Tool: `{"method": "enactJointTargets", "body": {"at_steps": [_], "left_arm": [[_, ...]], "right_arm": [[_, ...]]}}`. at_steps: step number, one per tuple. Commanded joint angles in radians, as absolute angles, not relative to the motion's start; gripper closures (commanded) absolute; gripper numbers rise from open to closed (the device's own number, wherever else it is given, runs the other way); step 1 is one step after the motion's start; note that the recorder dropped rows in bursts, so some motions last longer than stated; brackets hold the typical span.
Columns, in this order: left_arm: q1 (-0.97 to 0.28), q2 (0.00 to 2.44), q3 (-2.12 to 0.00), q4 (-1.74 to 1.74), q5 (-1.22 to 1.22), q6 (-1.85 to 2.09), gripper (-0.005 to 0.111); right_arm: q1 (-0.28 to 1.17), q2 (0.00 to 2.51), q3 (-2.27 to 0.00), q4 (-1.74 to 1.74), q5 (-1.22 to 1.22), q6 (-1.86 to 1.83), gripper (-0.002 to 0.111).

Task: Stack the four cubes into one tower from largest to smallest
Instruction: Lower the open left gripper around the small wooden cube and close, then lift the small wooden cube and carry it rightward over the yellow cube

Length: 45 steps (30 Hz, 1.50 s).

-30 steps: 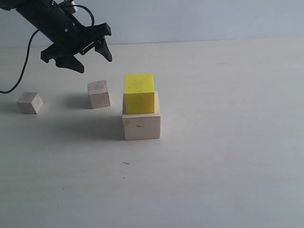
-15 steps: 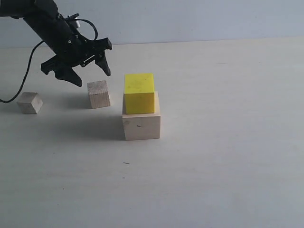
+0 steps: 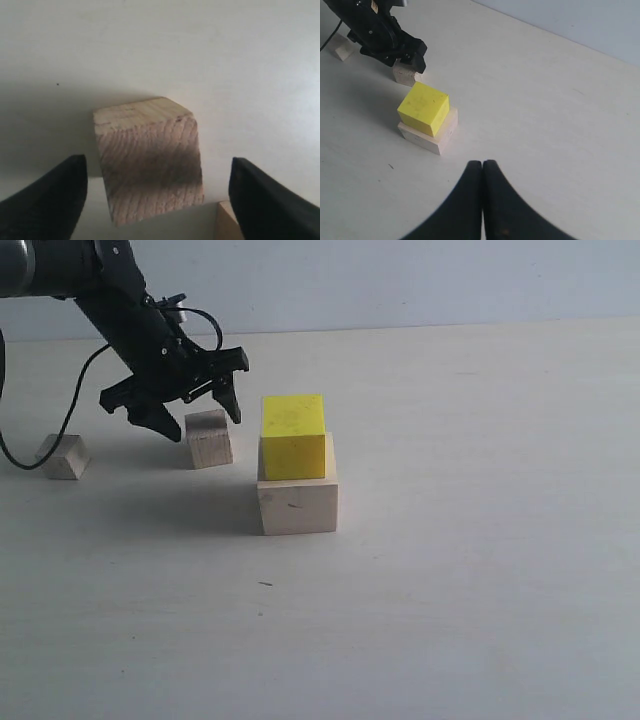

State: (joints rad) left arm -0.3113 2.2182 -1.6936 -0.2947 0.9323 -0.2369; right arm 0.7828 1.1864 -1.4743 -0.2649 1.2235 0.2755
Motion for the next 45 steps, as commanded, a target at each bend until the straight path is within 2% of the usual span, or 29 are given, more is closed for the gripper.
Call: {"method": "enactJointTargets", "body": {"at_steps": [1,15,26,30,31,32,45], "left_arm": [[-0.313,2.224,-1.698,-0.287,0.913,-0.247,0.032],[-0.313,2.228,-1.698,-0.256,0.888,-0.267,0.034],[-0.313,2.228,-1.698,-0.252,0.89,-0.269,0.072],[-0.313,2.224,-1.698,-0.246,0.893,-0.265,0.094],[-0.313,2.219,-1.698,-0.241,0.893,-0.259,0.103],[-0.313,2.211,-1.698,-0.233,0.893,-0.252,0.106],[-0.313,2.012,-1.74,-0.185,1.074,-0.246,0.107]], "right_arm": [[0.783,1.186,-1.472,-0.265,1.221,0.268,0.108],[0.783,1.186,-1.472,-0.265,1.221,0.261,0.108],[0.783,1.186,-1.472,-0.262,1.221,0.261,0.108],[0.783,1.186,-1.472,-0.262,1.221,0.261,0.108],[0.783,1.186,-1.472,-0.262,1.221,0.261,0.108],[0.783,1.186,-1.472,-0.262,1.221,0.261,0.108],[0.783,1.186,-1.472,-0.265,1.221,0.261,0.108]]}}
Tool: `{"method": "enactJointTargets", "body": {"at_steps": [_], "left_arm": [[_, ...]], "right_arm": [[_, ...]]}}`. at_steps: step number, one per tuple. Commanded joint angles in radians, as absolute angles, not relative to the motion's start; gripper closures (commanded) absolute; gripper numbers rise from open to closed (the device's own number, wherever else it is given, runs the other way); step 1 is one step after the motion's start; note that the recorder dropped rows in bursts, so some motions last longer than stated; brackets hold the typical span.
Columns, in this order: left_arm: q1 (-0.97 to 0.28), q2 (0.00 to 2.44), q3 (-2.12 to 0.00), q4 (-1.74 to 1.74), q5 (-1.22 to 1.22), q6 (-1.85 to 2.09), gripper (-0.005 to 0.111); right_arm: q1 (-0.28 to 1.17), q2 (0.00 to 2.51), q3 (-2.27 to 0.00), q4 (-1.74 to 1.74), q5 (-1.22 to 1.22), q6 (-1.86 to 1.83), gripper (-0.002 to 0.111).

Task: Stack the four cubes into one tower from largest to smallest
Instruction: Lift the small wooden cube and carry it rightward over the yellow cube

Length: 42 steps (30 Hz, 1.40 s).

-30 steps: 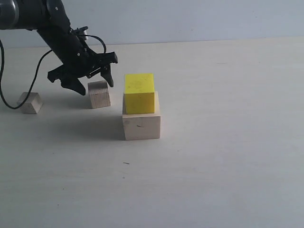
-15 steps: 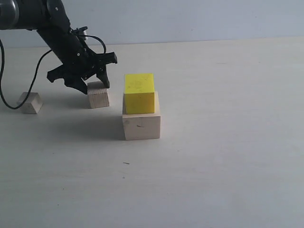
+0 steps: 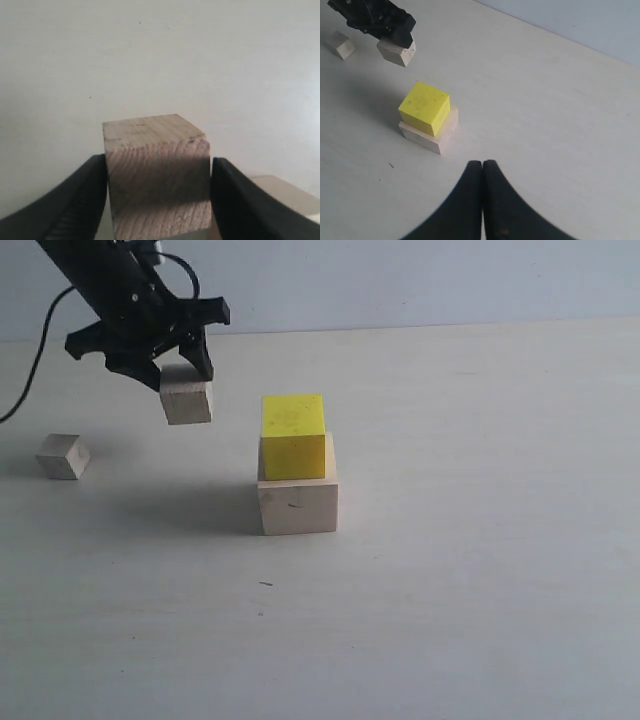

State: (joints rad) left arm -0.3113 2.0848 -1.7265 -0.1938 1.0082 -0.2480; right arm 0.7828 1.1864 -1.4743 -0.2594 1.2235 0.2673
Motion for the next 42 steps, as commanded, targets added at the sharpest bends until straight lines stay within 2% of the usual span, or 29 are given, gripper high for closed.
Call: {"method": "enactJointTargets", "body": {"at_steps": [1,7,16,20,25,31,34,42], "left_arm": [[-0.313,1.995,-1.74,-0.185,1.09,-0.246,0.107],[-0.313,1.911,-1.74,-0.185,1.221,-0.246,0.107],[-0.325,1.794,-1.738,-0.201,1.221,-0.241,0.107],[-0.41,1.753,-1.736,-0.201,1.221,-0.245,0.107],[-0.541,1.748,-1.736,-0.193,1.221,-0.369,0.107],[-0.626,1.756,-1.736,-0.193,1.175,-0.469,0.107],[-0.664,1.758,-1.736,-0.193,1.11,-0.53,0.107],[-0.668,1.76,-1.736,-0.19,1.111,-0.562,0.107]], "right_arm": [[0.783,1.186,-1.472,-0.265,1.221,0.261,0.108],[0.783,1.186,-1.472,-0.27,1.221,0.261,0.108],[0.783,1.186,-1.472,-0.322,1.221,0.261,0.108],[0.783,1.184,-1.472,-0.561,1.221,0.311,0.108],[0.783,1.164,-1.472,-0.589,1.221,0.329,0.108],[0.783,1.18,-1.472,-0.44,1.189,0.339,0.108],[0.783,1.182,-1.47,-0.209,1.182,0.215,0.108],[0.783,1.152,-1.343,-0.108,1.161,0.166,0.108]]}}
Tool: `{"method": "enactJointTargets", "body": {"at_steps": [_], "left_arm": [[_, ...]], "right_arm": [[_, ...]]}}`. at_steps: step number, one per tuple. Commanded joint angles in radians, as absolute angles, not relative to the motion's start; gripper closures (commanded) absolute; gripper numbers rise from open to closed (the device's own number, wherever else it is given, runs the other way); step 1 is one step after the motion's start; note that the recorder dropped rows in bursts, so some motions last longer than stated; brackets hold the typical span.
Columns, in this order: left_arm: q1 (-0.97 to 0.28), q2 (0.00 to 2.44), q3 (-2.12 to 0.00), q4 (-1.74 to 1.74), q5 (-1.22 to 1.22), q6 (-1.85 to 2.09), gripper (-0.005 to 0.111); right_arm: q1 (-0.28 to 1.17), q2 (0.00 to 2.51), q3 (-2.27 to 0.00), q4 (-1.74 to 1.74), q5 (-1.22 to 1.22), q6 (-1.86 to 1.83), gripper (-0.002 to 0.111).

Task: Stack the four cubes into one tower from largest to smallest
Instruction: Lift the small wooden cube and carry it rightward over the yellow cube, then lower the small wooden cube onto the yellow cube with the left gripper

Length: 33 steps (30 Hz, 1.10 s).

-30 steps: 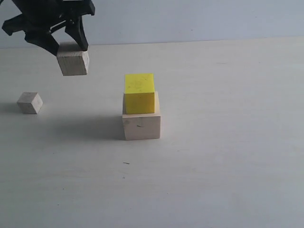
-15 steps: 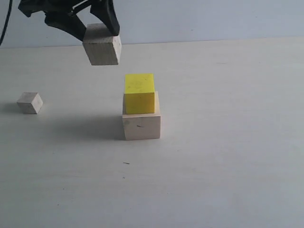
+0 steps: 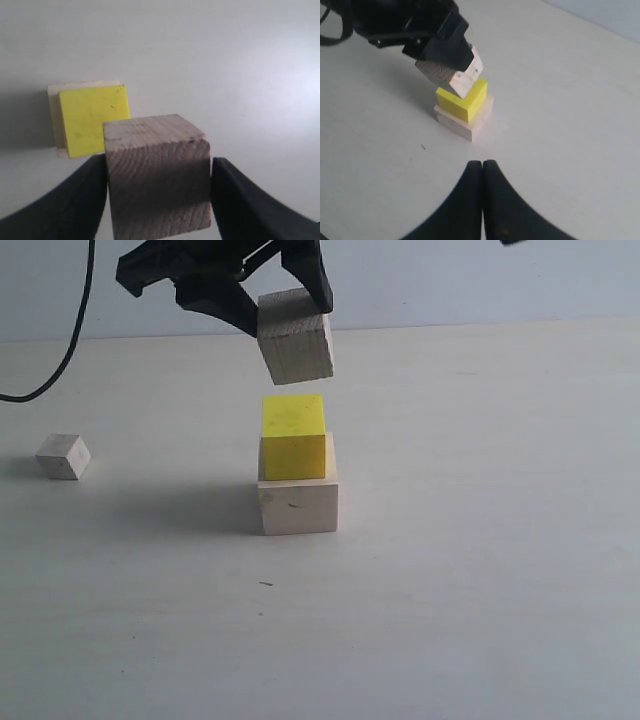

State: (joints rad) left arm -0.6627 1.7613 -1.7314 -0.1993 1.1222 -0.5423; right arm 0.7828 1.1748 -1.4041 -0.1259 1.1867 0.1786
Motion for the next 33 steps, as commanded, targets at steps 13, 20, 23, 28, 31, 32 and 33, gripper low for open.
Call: {"method": "enactJointTargets", "body": {"at_steps": [13,20,23,28,31,32,33], "left_arm": [[-0.668,1.831,-1.736,-0.181,1.126,-0.576,0.107],[-0.668,1.862,-1.8,-0.143,1.18,-0.578,0.107],[-0.668,1.885,-1.835,-0.112,1.206,-0.578,0.107],[-0.668,1.909,-1.856,-0.11,1.221,-0.576,0.107],[-0.668,1.918,-1.856,-0.101,1.221,-0.572,0.107],[-0.668,1.918,-1.856,-0.101,1.221,-0.572,0.107],[-0.668,1.92,-1.856,-0.101,1.221,-0.572,0.107]], "right_arm": [[0.783,1.048,-1.177,-0.062,1.077,0.168,0.108],[0.785,1.012,-1.162,-0.051,1.057,0.168,0.108],[0.785,1.012,-1.16,-0.035,1.054,0.168,0.108],[0.785,1.012,-1.153,-0.018,1.051,0.162,0.108],[0.785,1.012,-1.153,-0.018,1.051,0.159,0.108],[0.785,1.012,-1.153,-0.018,1.049,0.159,0.108],[0.785,1.012,-1.153,-0.018,1.049,0.159,0.108]]}}
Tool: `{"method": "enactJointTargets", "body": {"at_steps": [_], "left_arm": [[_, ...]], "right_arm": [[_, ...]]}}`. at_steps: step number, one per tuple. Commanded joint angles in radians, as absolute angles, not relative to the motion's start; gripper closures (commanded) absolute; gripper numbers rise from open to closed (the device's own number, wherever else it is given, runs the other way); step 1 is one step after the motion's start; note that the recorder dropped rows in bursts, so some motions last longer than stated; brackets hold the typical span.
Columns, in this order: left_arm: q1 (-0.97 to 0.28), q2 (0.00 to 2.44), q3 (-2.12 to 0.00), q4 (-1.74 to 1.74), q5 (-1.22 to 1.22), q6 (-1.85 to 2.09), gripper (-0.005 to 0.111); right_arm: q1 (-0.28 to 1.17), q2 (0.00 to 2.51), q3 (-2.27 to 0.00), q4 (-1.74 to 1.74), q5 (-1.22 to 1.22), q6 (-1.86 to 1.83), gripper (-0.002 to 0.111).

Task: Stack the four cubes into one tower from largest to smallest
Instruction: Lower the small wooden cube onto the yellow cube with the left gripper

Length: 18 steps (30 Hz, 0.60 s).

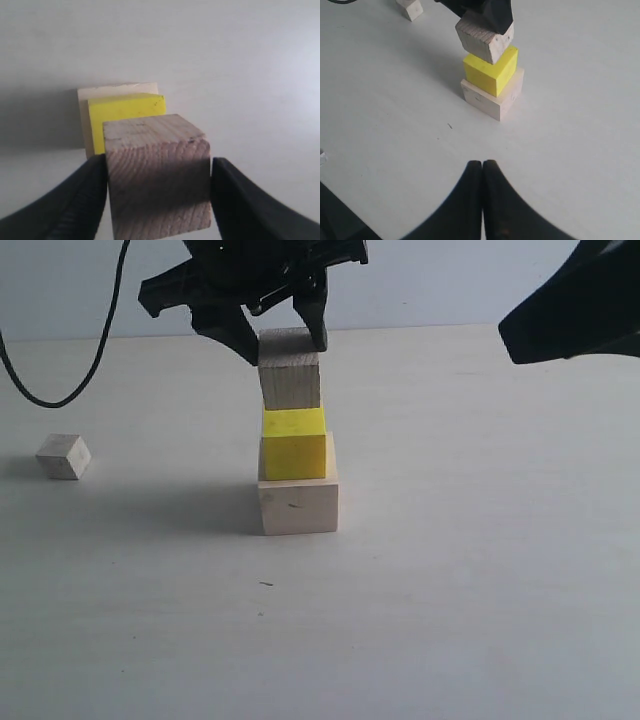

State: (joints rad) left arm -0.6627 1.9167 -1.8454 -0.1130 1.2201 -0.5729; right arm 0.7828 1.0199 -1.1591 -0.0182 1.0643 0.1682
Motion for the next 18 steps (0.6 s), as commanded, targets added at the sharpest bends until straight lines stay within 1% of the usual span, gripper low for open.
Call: {"method": "enactJointTargets", "body": {"at_steps": [1,18], "left_arm": [[-0.668,1.919,-1.856,-0.101,1.221,-0.572,0.107],[-0.668,1.954,-1.854,-0.099,1.221,-0.559,0.107]], "right_arm": [[0.785,1.012,-1.153,-0.016,1.048,0.159,0.108],[0.785,1.012,-1.153,-0.016,1.045,0.157,0.108]]}}
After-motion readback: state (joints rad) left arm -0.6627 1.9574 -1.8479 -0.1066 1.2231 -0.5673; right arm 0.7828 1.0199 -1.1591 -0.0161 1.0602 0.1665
